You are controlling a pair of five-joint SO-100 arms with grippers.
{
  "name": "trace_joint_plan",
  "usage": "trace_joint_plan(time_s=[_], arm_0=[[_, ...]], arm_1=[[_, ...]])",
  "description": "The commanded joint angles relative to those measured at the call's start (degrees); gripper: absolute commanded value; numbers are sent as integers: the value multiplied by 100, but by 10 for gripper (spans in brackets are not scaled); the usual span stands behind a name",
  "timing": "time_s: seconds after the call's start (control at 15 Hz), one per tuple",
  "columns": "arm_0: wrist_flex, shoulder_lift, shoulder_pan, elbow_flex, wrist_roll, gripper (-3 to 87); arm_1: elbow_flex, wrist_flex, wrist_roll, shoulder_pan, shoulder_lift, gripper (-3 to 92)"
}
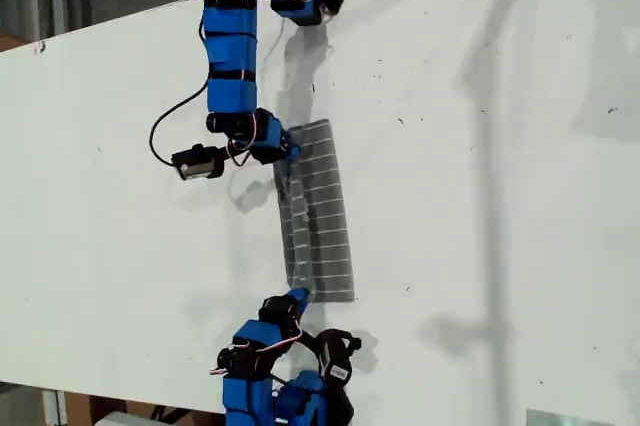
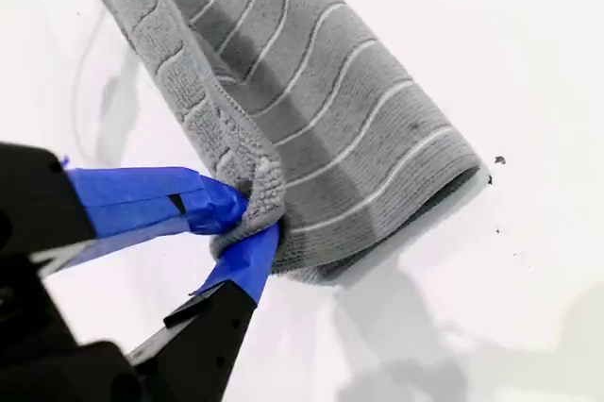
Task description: Grasp corners of a square towel and fold twice.
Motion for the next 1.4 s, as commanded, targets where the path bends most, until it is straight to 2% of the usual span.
trace_joint_plan(time_s=[0.0,0.13,0.53,0.73,1.27,1.33], arm_0=[[-396,-18,-501,343,176,0],[-527,-62,-598,536,167,0],[141,-44,141,-123,-62,0],[211,-88,466,-229,-220,0],[-659,-747,1222,290,-817,0],[-677,-773,1222,308,-826,0]], arm_1=[[-642,26,-202,237,-589,-1],[-932,167,-237,202,-958,-1],[-1011,756,-70,-325,-439,-1],[-1020,1020,26,-598,-369,-1],[-650,809,413,-1187,-826,-1],[-642,791,360,-1187,-879,22]])
